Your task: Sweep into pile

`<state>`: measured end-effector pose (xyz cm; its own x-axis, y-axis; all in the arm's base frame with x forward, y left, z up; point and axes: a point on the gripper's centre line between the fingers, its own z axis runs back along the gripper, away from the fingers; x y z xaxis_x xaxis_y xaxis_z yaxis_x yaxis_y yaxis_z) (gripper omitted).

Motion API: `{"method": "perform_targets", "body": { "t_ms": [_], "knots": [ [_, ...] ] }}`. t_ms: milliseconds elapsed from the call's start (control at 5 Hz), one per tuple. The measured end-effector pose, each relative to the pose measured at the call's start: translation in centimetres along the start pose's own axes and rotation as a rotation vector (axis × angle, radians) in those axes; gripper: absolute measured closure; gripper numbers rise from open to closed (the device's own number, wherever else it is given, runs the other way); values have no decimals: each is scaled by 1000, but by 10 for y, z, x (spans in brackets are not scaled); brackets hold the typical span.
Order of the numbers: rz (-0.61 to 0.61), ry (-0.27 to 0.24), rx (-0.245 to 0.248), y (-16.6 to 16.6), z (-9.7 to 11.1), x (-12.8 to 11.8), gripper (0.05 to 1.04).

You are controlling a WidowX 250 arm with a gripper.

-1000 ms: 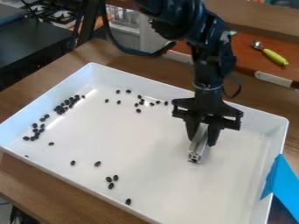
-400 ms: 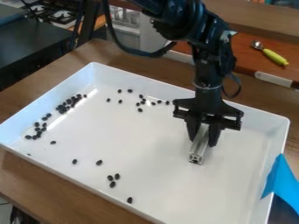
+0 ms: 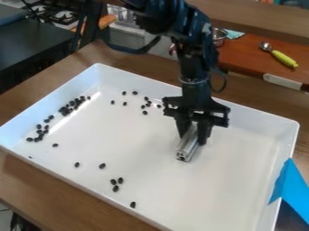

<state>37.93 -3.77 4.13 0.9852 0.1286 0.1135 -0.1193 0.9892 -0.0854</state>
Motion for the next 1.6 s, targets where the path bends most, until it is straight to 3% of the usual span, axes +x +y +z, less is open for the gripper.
{"method": "perform_targets", "body": {
  "t_ms": [400, 800, 1200, 1400, 1600],
  "knots": [
    [-2, 3, 13, 44, 1, 3, 691],
    [127, 0, 17, 127, 11, 4, 691],
    [141, -12, 50, 183, 17, -5, 691],
    [128, -4, 13, 184, 17, -10, 691],
    [90, -17, -105, 148, 32, -23, 691]
  ]
}}
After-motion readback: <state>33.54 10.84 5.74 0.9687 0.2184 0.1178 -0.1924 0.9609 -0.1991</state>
